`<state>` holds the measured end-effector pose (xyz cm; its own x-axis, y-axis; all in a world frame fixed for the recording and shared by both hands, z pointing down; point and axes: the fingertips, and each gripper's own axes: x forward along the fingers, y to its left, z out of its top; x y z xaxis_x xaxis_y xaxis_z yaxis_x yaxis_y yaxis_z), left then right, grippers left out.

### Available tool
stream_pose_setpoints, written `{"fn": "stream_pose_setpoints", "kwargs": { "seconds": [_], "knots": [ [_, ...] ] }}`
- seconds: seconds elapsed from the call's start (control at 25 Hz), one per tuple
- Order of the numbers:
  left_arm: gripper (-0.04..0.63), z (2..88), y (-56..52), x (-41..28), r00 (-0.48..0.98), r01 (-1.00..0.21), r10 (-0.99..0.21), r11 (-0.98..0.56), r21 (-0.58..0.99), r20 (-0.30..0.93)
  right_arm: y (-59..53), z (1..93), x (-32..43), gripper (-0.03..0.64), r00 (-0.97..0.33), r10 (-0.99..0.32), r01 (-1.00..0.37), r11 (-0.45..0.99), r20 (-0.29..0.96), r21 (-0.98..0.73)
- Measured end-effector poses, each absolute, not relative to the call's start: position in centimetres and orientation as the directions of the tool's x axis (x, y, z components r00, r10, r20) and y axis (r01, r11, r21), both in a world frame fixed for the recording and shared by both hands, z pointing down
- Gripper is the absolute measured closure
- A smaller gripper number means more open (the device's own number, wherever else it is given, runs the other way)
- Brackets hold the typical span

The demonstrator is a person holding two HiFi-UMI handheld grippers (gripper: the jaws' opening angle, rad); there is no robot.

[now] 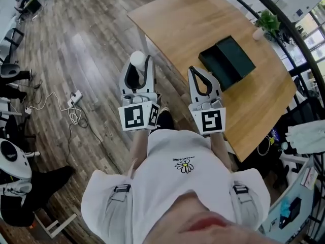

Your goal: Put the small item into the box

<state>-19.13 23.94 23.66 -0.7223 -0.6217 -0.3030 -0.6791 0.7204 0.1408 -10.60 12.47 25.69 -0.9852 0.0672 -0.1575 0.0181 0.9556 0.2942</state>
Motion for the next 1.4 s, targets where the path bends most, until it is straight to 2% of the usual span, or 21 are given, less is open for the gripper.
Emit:
{"fn": "stream_pose_setpoints", "kwargs": {
  "seconds": [0.2,0.32,0.48,0.84,1.4],
  "knots": [
    [0.408,22.9,21.9,-26.7,-0.686,-0.717,-0.675,0.691,0.092,-0.273,9.4,25.8,-18.0,0.611,-0.995,-0.019,-0.042,0.970,-0.097,0.241],
    [0.408,21.1,20.8,-31.2,-0.659,-0.736,-0.695,0.674,0.060,-0.288,8.2,23.7,-21.6,0.611,-0.990,-0.056,-0.080,0.981,-0.131,0.179],
    [0.408,20.9,19.4,-34.5,-0.642,-0.750,-0.706,0.659,0.055,-0.297,6.8,23.5,-24.6,0.611,-0.986,-0.086,-0.113,0.977,-0.146,0.184],
    [0.410,22.5,16.0,-35.9,-0.621,-0.771,-0.746,0.636,0.017,-0.240,4.9,25.1,-27.7,0.611,-0.992,-0.065,-0.084,0.977,-0.104,0.198],
    [0.410,22.1,14.1,-36.2,-0.645,-0.753,-0.713,0.654,0.071,-0.276,1.1,24.2,-26.1,0.611,-0.982,-0.130,-0.146,0.983,-0.139,0.107]
  ]
}}
